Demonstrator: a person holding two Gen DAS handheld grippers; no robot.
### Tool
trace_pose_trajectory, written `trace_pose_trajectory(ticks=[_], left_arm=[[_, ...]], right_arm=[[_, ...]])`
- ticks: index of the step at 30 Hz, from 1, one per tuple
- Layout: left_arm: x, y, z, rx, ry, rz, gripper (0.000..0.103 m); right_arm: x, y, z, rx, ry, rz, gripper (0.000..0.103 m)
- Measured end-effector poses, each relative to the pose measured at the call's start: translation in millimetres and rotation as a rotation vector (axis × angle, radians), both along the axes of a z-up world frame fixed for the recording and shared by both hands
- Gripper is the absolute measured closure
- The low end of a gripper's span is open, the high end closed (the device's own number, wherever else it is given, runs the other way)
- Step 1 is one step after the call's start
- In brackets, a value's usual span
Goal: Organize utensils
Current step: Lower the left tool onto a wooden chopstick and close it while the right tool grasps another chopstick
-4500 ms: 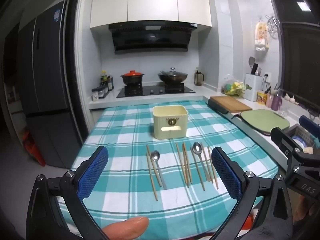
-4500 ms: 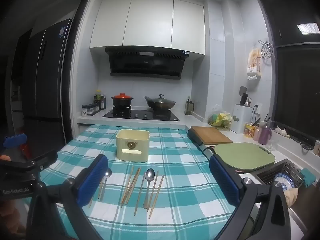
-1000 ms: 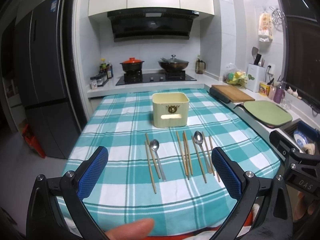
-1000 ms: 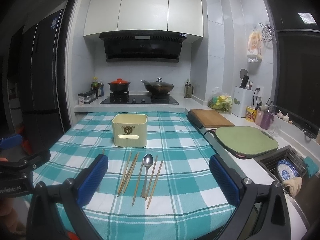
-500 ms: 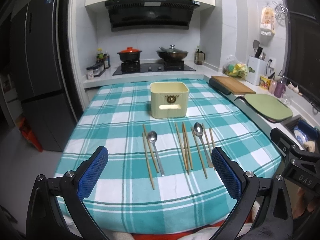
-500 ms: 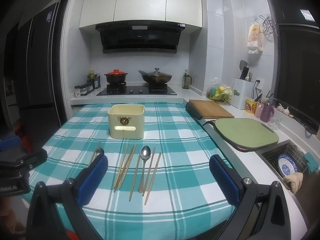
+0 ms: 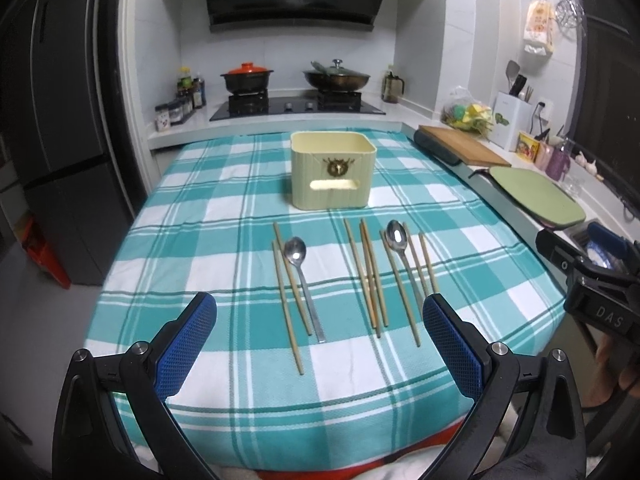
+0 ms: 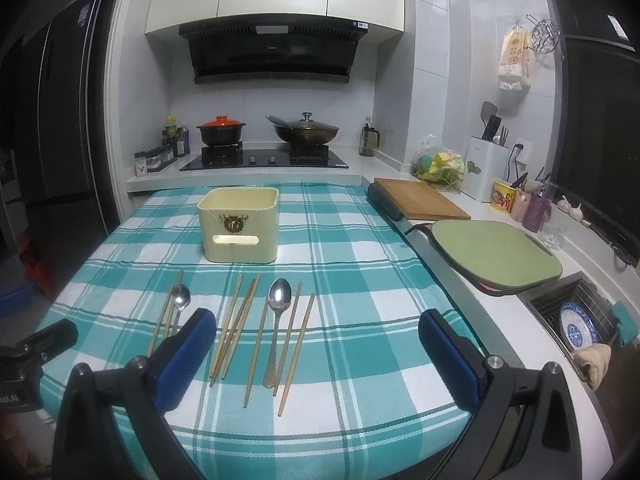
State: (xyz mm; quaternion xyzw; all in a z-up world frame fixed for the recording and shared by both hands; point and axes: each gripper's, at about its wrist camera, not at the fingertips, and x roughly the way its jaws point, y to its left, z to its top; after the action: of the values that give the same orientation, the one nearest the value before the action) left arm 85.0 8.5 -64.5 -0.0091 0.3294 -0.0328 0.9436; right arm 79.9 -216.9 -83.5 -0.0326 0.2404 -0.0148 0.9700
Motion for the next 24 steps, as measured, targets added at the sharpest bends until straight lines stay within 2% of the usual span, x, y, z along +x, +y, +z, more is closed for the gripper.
trace_pose_trajectory(ticks=[5, 10, 15, 24], left_arm=[[29, 29, -18, -0.034, 0.038, 0.072, 0.0], [60, 64, -58, -0.053, 0.138, 0.161, 0.0], [95, 73, -94, -0.078, 0.228, 0.148, 0.0], [156, 69, -138, -0.014, 0.306, 0.161, 0.001]], right_arm=[[24, -4, -14, 0.005, 0.027, 0.021, 0.0], [46, -14, -37, 0.002, 0.058, 0.044, 0.0], [76, -28, -70, 0.011, 0.156, 0.036, 0.0], [113, -33, -102, 0.059, 0.257, 0.048, 0.0]])
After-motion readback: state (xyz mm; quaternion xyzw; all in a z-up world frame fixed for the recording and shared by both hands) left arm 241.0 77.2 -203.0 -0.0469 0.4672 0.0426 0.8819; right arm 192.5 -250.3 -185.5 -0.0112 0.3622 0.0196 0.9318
